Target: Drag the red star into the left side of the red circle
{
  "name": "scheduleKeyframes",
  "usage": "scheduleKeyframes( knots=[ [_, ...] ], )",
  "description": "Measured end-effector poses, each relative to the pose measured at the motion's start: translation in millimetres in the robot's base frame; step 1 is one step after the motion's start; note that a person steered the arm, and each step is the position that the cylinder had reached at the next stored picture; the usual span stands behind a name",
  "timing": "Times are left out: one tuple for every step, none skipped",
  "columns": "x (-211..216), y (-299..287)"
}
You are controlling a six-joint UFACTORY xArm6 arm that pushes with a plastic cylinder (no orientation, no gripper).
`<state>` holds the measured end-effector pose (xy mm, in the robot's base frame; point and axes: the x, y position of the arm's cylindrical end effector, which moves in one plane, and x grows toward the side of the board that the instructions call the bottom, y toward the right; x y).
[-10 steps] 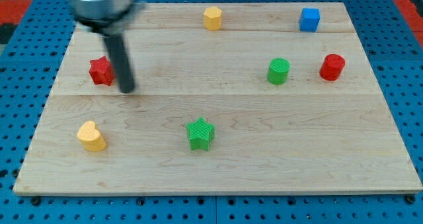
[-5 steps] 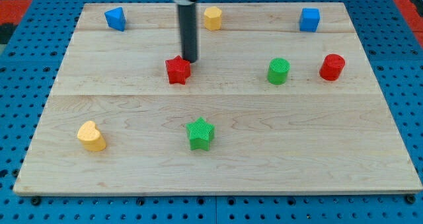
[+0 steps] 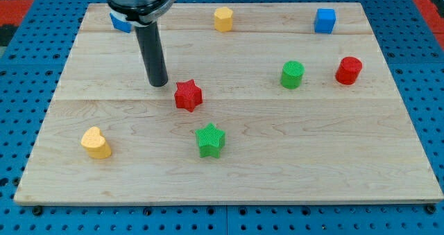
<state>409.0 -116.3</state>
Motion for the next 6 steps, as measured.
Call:
scheduleKeyframes(
  knots=[
    [31.9,41.0],
    [34.3,124.6],
    [35.0,198.1],
    [66.5,186.5],
    [70.0,238.8],
    [28.0,290.5]
  ],
)
